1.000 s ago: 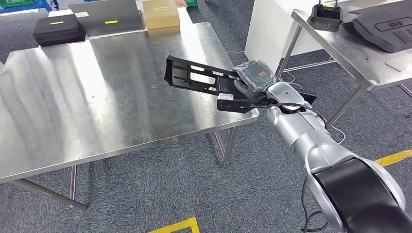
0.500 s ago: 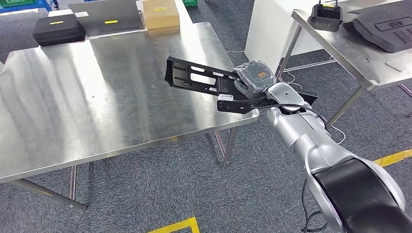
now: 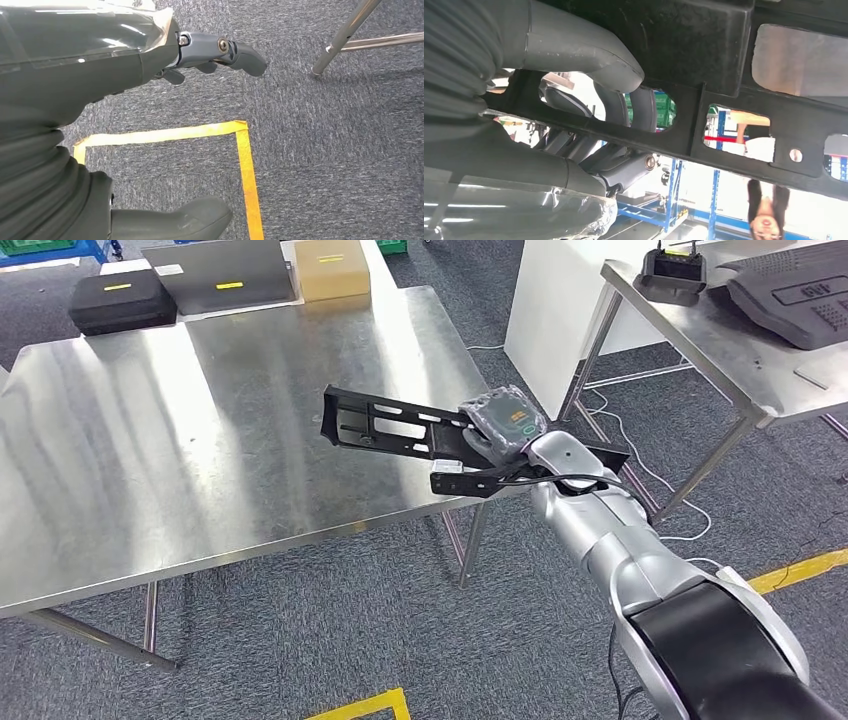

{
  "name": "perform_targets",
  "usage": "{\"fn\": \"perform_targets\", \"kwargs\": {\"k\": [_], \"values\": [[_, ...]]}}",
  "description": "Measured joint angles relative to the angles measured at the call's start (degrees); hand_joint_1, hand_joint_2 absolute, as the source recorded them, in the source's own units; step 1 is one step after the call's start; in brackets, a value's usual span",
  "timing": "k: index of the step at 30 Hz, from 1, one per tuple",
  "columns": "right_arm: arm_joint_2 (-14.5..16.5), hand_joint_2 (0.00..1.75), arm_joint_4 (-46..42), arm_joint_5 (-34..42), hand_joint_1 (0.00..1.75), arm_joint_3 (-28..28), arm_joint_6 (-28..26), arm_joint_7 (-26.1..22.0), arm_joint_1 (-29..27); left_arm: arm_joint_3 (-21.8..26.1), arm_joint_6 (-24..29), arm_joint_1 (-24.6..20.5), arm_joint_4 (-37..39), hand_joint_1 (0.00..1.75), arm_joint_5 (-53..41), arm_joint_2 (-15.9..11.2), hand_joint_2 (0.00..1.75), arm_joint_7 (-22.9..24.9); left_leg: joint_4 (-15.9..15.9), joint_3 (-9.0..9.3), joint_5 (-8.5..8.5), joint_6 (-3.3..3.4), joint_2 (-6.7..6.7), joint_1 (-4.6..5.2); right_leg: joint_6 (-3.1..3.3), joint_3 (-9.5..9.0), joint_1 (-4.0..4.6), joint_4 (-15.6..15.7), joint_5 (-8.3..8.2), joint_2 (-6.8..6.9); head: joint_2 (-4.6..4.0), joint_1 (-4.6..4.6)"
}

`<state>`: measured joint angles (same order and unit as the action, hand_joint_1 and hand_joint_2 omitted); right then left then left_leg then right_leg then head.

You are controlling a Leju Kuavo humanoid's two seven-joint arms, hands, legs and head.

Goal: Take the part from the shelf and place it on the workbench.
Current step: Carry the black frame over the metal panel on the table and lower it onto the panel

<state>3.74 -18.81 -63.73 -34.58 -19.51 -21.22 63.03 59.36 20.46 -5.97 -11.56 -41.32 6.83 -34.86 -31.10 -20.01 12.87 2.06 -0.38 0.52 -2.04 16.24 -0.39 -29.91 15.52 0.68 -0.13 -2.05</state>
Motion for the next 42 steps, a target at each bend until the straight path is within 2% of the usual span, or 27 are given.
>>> {"fn": "perform_targets", "kwargs": {"k": [37, 39, 42], "values": [[-1.1, 1.75, -0.4, 0.4, 1.75, 1.0, 0.0, 0.9, -0.5, 0.0, -0.3, -0.1, 0.0, 0.00, -1.0, 0.5, 1.75, 2.4, 0.1, 0.12, 0.02, 0.00, -0.04, 0.00, 0.00, -0.21, -0.01, 0.2, 0.01, 0.04, 0.00, 0.01], [-1.1, 1.75, -0.4, 0.4, 1.75, 1.2, 0.1, 0.9, -0.5, 0.0, -0.3, -0.1, 0.0, 0.00, -1.0, 0.5, 1.75, 2.4, -1.4, -0.70, 0.55, -0.04, -0.05, 0.02, -0.03, 0.61, -0.04, -1.4, 0.48, 0.05, 0.00, 0.02], [-0.9, 1.75, -0.4, 0.4, 1.75, 1.4, 0.2, 0.9, -0.3, 0.0, -0.4, -0.2, 0.0, 0.00, -1.0, 0.5, 1.75, 2.5, -8.4, -4.88, 3.45, 0.00, -0.07, 0.04, -0.04, 4.86, -0.17, -8.4, 3.32, 0.06, 0.00, -0.02]]}}
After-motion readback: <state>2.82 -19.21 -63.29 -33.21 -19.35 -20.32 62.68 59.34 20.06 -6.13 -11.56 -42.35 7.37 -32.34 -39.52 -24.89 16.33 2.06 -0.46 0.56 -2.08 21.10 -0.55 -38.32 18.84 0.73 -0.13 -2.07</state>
